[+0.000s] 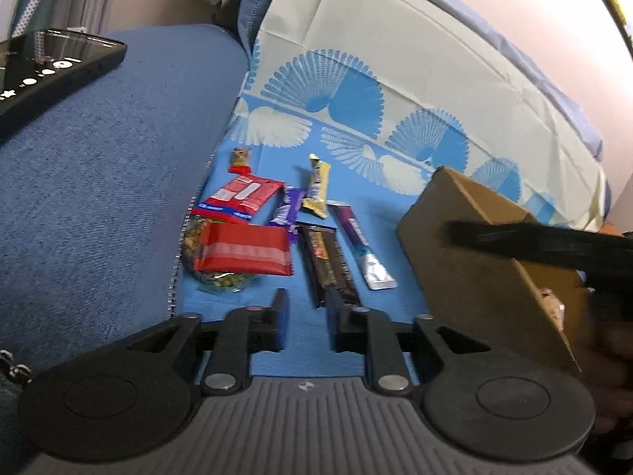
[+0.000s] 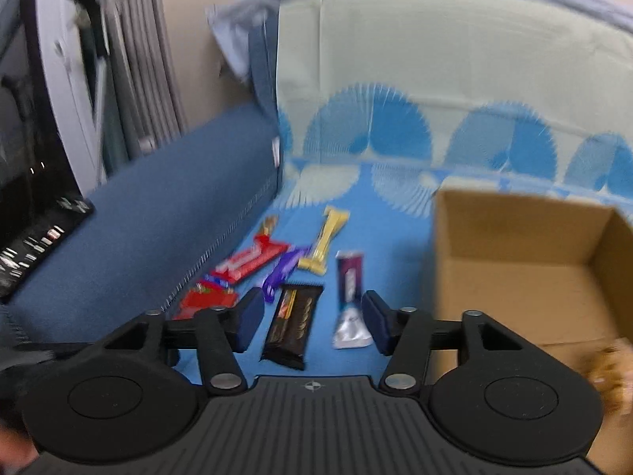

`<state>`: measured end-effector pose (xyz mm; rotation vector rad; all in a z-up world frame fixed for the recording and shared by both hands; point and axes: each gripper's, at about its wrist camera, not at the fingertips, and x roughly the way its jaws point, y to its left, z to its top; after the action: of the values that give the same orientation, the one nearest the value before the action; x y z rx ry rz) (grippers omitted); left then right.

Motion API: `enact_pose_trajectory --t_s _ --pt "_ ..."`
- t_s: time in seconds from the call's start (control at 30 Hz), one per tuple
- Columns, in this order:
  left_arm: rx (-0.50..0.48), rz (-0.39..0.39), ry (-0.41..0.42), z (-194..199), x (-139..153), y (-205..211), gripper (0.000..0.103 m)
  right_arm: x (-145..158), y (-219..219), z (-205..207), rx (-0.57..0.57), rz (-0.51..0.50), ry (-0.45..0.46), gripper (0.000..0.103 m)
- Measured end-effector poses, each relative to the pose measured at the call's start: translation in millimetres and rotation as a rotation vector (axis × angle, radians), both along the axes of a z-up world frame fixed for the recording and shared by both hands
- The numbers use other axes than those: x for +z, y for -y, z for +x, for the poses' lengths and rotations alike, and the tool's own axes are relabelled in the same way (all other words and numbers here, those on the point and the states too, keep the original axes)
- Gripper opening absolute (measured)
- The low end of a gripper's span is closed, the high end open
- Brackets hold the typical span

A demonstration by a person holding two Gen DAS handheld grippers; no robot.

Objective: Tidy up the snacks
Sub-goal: 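Move both grippers back to the snack pile, then grasp the dark chocolate bar with the right gripper while the left reaches the red packet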

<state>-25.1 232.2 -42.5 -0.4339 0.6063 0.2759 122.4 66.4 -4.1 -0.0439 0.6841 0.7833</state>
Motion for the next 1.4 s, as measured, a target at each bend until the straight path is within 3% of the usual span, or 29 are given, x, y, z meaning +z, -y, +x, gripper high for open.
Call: enact_pose_trajectory --t_s 0.3,0.47,0.5,0.53,0.6,0.9,1.2,1.4 --pt "0.017 0.086 -0.010 -5 2 5 0.026 -80 -103 35 -0.005 -0.162 -0.186 0.082" --pt "0.008 0.087 -0.017 -3 2 4 0.027 -105 -133 41 -0.006 -0.304 -0.184 0.082" --pt "0.008 0.087 -0.017 -3 2 4 0.027 -106 -131 41 -0.010 -0.288 -0.185 0.079" --pt "0.007 0.088 -0.017 -3 2 4 0.027 -105 -129 39 -0.006 -0.275 -0.177 0.063" --pt "0.007 0.088 -0.017 -4 1 5 0.027 -100 -125 36 0.019 -0.271 -0.157 0.042" --pt "0.009 0.090 -0.027 -2 0 5 0.028 -75 -51 -6 0.044 -0.206 -0.165 0.041" --pt "0.034 0.089 -0.058 7 -3 4 0.029 -50 1 -67 0.186 -0.209 -0.150 0.041" --pt "0.051 0.145 -0.126 17 -5 12 0.036 -71 15 -66 0.122 -0.209 -0.132 0.041"
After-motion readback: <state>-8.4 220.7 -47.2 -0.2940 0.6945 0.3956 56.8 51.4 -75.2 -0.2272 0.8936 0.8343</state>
